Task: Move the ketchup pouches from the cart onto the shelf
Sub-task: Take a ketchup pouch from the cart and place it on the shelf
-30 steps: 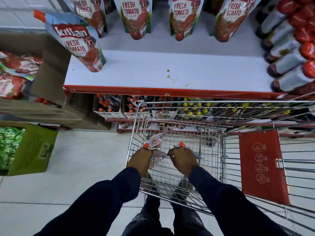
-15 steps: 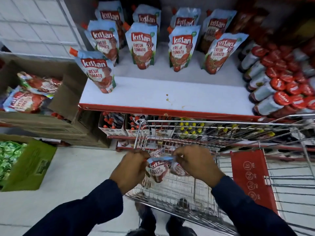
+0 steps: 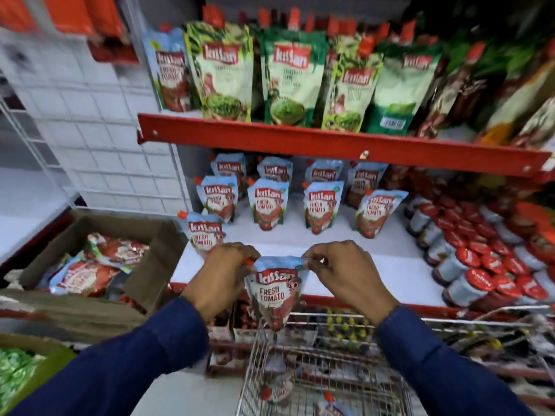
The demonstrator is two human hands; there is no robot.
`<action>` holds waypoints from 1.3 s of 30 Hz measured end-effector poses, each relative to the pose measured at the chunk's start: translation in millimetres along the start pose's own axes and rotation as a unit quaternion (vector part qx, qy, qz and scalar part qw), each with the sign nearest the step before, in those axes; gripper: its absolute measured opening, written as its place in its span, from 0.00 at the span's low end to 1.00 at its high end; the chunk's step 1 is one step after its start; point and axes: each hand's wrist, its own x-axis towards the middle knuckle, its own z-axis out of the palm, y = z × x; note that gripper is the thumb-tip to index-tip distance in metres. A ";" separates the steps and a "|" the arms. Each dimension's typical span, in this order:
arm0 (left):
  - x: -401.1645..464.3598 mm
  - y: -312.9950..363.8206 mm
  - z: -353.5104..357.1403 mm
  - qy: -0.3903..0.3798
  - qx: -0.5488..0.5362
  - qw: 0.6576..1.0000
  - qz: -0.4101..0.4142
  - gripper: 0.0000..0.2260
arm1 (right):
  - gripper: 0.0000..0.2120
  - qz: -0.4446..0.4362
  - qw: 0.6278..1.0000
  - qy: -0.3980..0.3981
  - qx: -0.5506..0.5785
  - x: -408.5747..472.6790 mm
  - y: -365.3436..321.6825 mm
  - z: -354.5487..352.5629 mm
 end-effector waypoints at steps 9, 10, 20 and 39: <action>77.9 -40.7 -26.8 -0.033 0.062 0.997 -0.021 0.13 | 0.07 0.015 0.998 0.045 -0.032 90.1 1.3 25.6; 83.6 -43.4 -26.4 -0.035 0.068 0.997 -0.025 0.15 | 0.08 0.016 0.998 0.047 -0.036 97.0 2.3 28.8; 109.8 -57.2 -11.0 -0.055 0.105 0.992 -0.049 0.13 | 0.09 0.021 0.997 0.061 -0.040 127.4 8.4 56.7; 120.0 -75.6 8.4 -0.039 0.097 0.993 -0.053 0.12 | 0.09 0.043 0.997 0.066 -0.010 129.1 15.6 76.0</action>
